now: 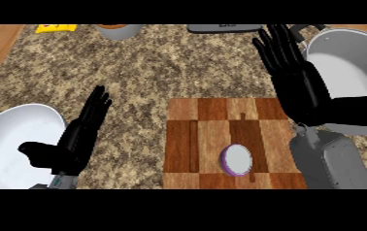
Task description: Pick the can from the cutting board and place it in the pot
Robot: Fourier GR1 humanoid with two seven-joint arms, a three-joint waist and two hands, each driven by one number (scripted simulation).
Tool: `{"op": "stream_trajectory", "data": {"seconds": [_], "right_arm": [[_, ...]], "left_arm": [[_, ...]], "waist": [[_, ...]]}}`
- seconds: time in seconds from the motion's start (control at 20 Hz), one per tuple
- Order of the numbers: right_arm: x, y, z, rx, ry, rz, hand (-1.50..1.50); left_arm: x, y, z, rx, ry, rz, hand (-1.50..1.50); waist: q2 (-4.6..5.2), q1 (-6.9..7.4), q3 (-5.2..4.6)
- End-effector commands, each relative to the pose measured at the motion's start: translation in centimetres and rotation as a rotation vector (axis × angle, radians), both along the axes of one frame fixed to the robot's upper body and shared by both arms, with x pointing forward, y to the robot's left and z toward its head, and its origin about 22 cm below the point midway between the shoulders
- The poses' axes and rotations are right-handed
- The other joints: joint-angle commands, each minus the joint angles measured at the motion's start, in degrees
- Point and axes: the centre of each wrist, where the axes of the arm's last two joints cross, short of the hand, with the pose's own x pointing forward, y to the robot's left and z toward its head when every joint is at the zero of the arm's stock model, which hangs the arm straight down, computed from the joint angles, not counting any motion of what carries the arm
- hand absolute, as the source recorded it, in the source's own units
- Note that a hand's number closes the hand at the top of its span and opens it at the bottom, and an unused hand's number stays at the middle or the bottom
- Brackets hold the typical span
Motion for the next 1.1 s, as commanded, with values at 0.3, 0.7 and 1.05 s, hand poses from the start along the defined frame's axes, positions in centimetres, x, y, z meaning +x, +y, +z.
{"op": "stream_trajectory", "data": {"seconds": [0.3, 0.7, 1.05], "right_arm": [[-5.2, -13.6, 3.4, -0.615, -0.322, -0.626, 1.5], [-16.4, -8.4, -1.9, -0.436, -0.564, -0.848, -1.5], [-23.5, -5.8, -3.5, -0.715, -0.414, -0.79, -1.5]], "left_arm": [[-0.2, 2.7, 0.0, 0.085, -0.08, 0.25, 0.0], [-0.9, 1.1, -0.4, 0.069, -0.128, 0.253, 0.0], [-0.5, -0.6, 0.0, 0.07, -0.141, 0.195, 0.0]], "waist": [[-2.54, -8.79, -1.3], [-1.92, -3.09, -0.4], [-1.22, -0.66, -0.55]]}}
